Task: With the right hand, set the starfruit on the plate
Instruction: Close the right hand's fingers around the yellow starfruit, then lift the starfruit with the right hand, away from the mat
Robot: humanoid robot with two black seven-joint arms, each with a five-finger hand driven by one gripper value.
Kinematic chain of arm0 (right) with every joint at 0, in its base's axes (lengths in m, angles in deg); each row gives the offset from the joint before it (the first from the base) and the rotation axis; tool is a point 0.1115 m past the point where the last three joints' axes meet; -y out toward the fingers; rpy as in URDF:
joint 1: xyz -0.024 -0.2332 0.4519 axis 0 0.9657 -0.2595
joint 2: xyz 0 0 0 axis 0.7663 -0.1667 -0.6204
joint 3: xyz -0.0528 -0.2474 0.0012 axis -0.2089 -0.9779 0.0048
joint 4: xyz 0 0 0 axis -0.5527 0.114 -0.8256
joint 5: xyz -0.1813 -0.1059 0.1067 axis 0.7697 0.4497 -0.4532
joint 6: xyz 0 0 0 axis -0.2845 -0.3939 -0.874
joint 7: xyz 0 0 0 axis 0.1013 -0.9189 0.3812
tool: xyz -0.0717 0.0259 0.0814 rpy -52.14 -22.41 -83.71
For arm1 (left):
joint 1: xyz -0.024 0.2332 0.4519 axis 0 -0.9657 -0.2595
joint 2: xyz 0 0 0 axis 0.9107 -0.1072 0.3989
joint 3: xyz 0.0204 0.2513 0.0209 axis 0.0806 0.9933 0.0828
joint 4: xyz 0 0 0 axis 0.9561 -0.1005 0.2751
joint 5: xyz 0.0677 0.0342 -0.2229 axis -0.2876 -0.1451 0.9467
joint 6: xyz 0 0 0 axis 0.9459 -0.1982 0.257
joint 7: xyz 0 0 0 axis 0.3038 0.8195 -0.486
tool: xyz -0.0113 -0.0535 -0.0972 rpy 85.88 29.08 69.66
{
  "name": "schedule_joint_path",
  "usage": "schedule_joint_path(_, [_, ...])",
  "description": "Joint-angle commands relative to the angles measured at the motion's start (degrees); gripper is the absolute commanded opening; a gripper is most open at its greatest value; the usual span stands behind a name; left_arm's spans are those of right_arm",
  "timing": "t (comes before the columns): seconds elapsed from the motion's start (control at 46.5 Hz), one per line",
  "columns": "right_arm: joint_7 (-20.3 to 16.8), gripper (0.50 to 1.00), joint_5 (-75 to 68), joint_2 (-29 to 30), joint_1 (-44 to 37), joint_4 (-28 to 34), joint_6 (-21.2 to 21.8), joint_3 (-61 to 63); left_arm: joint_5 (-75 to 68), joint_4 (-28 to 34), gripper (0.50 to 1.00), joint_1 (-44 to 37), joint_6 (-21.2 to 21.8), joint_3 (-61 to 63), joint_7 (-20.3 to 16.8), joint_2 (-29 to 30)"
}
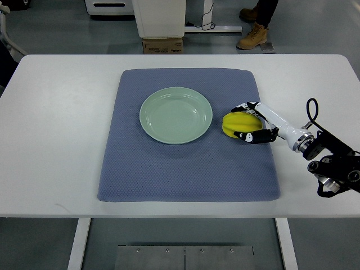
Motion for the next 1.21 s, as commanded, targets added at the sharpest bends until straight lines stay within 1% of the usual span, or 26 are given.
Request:
schedule_joint_path(0.0, [-0.04, 0.500, 0.00, 0.00, -0.23, -0.01, 0.23, -0.25, 0.00, 0.00, 1.000, 0.00, 0.01, 0.00, 0.00, 0.00])
schedule_joint_path(0.387, [0.49, 0.500, -4.48, -0.27, -2.87, 0.52, 1.20, -0.78, 0.00, 0.00, 1.000, 0.00, 0.01, 0.00, 0.09, 0.00])
schedule_joint_path(0.517, [0.58, 0.500, -6.33, -0.79, -4.18, 0.61, 2.95, -0.17, 0.00, 0.00, 1.000, 0.00, 0.01, 0.00, 0.00, 0.00])
schedule_joint_path(0.603, [0.66, 0.500, -7.47, -2.28, -4.80, 0.43, 5.24, 1.59, 0.00, 0.00, 1.000, 0.00, 0.01, 0.00, 0.00, 0.00])
schedule_joint_path(0.753, [0.58, 0.500, -7.83, -6.24, -6.38, -0.44, 10.69, 4.75, 0.00, 0.00, 1.000, 0.00, 0.01, 0.00, 0.00, 0.00])
schedule_joint_path(0.839, [0.58, 0.500, -7.83, -7.30, -6.91, -2.81, 13.32, 5.99, 0.00, 0.00, 1.000, 0.00, 0.01, 0.00, 0.00, 0.00])
schedule_joint_path(0.969, [0.58, 0.500, -7.83, -7.47, -8.23, -8.26, 18.24, 6.60, 0.00, 0.00, 1.000, 0.00, 0.01, 0.00, 0.00, 0.00])
schedule_joint_path(1.055, [0.58, 0.500, -7.83, -7.47, -8.40, -9.76, 19.74, 7.13, 0.00, 0.00, 1.000, 0.00, 0.01, 0.00, 0.00, 0.00])
schedule_joint_path(1.184, [0.40, 0.500, -7.83, -7.39, -8.40, -9.67, 20.27, 8.54, 0.00, 0.00, 1.000, 0.00, 0.01, -0.09, 0.00, 0.00])
